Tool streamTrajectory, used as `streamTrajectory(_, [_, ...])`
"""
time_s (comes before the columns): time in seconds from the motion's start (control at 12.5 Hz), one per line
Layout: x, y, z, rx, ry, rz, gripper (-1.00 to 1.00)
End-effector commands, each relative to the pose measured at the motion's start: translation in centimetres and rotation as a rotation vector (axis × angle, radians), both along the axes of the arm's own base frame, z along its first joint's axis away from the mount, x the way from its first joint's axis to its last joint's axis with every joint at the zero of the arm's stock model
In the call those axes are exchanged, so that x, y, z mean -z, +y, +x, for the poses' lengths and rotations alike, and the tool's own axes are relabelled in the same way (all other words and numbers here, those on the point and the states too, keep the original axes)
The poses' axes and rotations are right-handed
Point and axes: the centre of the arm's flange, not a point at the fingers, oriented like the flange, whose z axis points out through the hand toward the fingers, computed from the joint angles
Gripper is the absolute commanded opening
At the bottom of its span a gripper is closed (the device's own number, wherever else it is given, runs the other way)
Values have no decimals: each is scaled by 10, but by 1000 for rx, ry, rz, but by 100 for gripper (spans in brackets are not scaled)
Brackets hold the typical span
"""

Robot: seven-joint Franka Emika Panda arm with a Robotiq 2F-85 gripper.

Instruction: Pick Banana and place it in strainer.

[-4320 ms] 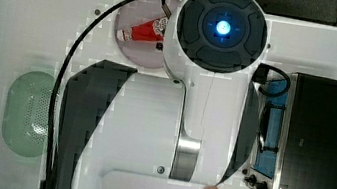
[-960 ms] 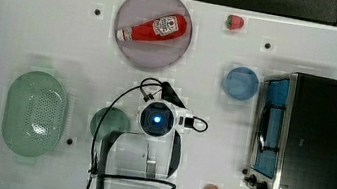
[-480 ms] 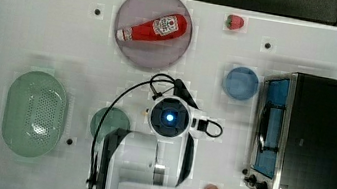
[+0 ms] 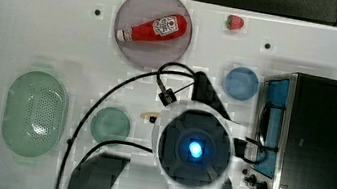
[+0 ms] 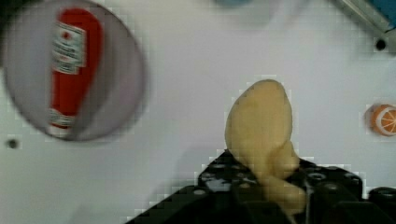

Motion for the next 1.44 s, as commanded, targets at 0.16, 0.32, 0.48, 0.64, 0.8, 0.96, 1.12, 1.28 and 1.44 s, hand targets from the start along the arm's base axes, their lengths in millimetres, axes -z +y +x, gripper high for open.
streamTrajectory(0.16, [-42, 46, -17, -36, 71, 10, -48])
streamTrajectory(0.32, [-54, 98, -21, -60, 93, 90, -48])
streamTrajectory(0.48, [-49, 162, -28, 4, 128, 139, -48])
streamTrajectory(0.64, [-30, 224, -35, 107, 139, 113, -48])
streamTrajectory(0.8, [-4, 283, -38, 211, 117, 114, -48])
streamTrajectory(0.96, [32, 330, -38, 351, 120, 139, -48])
streamTrajectory(1.12, [72, 364, -35, 451, 135, 158, -48])
streamTrajectory(1.28, [114, 381, -31, 480, 133, 119, -48])
streamTrajectory(1.44, [150, 394, -29, 539, 153, 112, -48])
